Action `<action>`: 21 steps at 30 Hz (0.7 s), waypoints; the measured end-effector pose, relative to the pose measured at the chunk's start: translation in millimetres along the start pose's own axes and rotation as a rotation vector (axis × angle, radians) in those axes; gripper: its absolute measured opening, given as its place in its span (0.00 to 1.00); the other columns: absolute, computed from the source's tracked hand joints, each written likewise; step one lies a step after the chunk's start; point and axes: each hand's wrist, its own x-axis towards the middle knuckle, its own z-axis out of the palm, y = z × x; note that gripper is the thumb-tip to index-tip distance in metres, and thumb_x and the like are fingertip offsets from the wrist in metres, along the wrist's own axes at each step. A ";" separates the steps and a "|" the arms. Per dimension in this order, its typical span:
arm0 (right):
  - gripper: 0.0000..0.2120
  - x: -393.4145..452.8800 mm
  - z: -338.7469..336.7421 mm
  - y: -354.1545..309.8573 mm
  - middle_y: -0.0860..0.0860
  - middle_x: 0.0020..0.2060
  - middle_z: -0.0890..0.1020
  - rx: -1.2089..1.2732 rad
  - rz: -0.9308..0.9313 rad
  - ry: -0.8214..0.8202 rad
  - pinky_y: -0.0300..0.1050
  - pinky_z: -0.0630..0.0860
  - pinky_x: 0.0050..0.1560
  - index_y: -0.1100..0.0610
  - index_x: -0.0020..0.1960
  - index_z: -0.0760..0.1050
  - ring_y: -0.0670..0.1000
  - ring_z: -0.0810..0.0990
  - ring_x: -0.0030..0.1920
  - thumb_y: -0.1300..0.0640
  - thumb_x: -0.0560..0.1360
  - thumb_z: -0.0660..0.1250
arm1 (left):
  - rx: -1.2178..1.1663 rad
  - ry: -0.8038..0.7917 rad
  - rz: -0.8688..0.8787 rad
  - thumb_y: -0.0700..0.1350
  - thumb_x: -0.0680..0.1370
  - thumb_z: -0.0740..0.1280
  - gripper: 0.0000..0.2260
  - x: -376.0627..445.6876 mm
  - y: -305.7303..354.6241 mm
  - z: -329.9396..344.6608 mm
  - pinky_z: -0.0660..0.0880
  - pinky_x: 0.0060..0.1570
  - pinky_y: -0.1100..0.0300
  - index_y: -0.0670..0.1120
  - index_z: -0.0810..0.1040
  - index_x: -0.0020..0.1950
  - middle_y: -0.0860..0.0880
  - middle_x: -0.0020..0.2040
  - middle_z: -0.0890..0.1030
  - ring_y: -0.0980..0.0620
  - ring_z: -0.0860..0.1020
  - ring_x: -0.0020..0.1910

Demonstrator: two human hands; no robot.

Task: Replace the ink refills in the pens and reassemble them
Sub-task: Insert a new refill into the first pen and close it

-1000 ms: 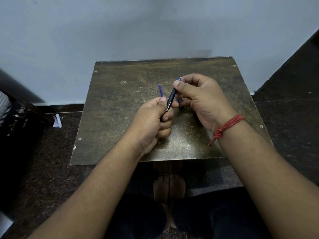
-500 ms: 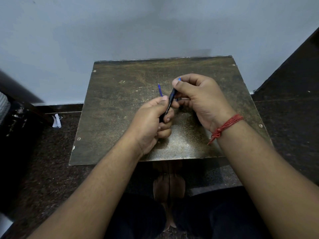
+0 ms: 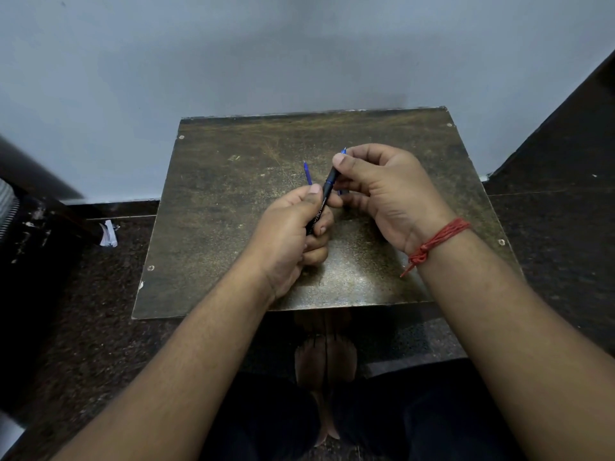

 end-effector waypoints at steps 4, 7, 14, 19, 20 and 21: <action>0.09 -0.6 -0.9 -3.3 0.58 0.44 0.86 0.065 0.027 -0.039 0.47 0.81 0.45 0.63 0.53 0.80 0.52 0.84 0.42 0.68 0.78 0.63 | -0.006 0.002 -0.006 0.45 0.85 0.54 0.13 0.1 0.4 0.2 0.54 0.19 0.71 0.41 0.74 0.48 0.51 0.26 0.66 0.60 0.57 0.19; 0.09 -1.3 -0.9 -4.0 0.60 0.49 0.86 0.078 0.037 -0.022 0.49 0.82 0.48 0.62 0.56 0.79 0.52 0.84 0.45 0.65 0.78 0.65 | -0.005 0.004 -0.004 0.45 0.85 0.55 0.13 0.6 -0.1 0.7 0.54 0.19 0.71 0.41 0.74 0.48 0.51 0.26 0.66 0.60 0.57 0.19; 0.06 0.7 0.8 2.0 0.59 0.39 0.81 -0.097 -0.047 0.016 0.44 0.75 0.34 0.58 0.43 0.77 0.55 0.79 0.38 0.58 0.76 0.73 | 0.010 0.006 -0.006 0.46 0.85 0.55 0.13 1.1 -0.5 -0.7 0.55 0.19 0.70 0.42 0.75 0.48 0.51 0.27 0.67 0.60 0.57 0.19; 0.08 -0.9 1.5 -3.3 0.56 0.41 0.86 -0.069 -0.046 0.001 0.43 0.74 0.35 0.62 0.50 0.81 0.52 0.81 0.38 0.67 0.76 0.64 | 0.007 0.007 -0.004 0.46 0.85 0.54 0.13 0.6 -0.6 -0.3 0.54 0.20 0.70 0.42 0.74 0.48 0.51 0.27 0.67 0.60 0.57 0.19; 0.10 -1.4 1.3 -4.4 0.57 0.44 0.87 -0.049 -0.036 0.002 0.43 0.74 0.36 0.63 0.53 0.81 0.52 0.82 0.39 0.67 0.76 0.63 | 0.007 0.006 -0.004 0.46 0.85 0.55 0.13 0.5 -0.8 -0.1 0.54 0.20 0.70 0.42 0.74 0.48 0.51 0.27 0.67 0.60 0.57 0.19; 0.10 -1.6 1.1 -4.9 0.58 0.45 0.87 -0.036 -0.030 0.008 0.43 0.74 0.36 0.63 0.55 0.80 0.52 0.82 0.40 0.67 0.76 0.63 | 0.006 0.006 -0.003 0.46 0.85 0.55 0.13 0.5 -0.9 0.1 0.53 0.20 0.70 0.42 0.74 0.48 0.51 0.27 0.66 0.60 0.57 0.19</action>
